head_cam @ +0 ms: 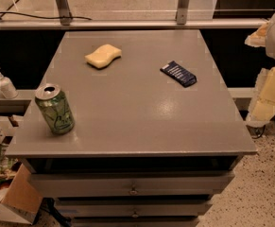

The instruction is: Move rxbar blueberry near sponge

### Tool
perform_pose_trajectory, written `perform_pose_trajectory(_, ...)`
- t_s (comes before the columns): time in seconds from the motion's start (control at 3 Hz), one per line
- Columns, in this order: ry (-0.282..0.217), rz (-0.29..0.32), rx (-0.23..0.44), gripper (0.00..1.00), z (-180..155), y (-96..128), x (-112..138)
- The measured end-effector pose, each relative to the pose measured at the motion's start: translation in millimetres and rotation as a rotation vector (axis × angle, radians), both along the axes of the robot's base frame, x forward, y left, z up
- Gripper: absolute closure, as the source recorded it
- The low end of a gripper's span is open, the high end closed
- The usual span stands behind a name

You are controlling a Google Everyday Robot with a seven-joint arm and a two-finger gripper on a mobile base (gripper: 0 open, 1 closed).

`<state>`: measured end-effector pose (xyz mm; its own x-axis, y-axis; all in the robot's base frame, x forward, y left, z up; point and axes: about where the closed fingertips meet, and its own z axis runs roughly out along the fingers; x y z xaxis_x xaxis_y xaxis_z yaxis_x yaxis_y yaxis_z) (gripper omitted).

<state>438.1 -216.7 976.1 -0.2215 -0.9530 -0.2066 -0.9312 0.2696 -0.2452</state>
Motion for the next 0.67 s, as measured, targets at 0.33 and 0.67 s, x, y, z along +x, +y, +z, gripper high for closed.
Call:
perform_pose_trajectory(0.33,0.000,0.000,0.000,0.00,0.0,0.0,0.0)
perform_pose_trajectory(0.67,-0.002,0.011,0.020,0.00,-2.2,3.0,20.7)
